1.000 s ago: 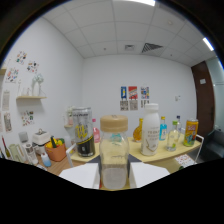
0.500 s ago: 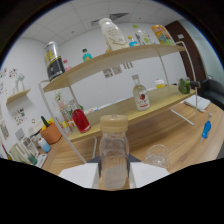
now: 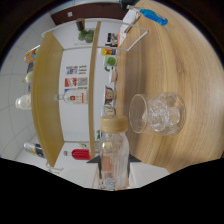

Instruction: Make me a cup of Mount Fuji.

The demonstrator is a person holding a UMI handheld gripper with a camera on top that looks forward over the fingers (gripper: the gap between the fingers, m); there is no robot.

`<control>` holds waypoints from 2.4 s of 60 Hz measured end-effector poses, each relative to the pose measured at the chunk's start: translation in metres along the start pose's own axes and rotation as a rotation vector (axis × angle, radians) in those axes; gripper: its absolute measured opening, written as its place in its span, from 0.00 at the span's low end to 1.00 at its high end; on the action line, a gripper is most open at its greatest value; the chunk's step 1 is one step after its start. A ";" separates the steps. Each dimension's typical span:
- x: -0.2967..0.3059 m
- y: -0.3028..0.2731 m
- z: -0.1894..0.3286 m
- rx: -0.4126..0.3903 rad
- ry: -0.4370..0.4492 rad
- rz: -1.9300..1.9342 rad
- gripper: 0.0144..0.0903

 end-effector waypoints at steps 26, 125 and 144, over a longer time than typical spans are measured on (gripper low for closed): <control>-0.008 -0.004 0.004 -0.030 -0.087 0.264 0.34; 0.059 0.033 -0.007 -0.056 0.326 -1.467 0.94; -0.018 0.013 -0.076 0.022 0.337 -1.459 0.94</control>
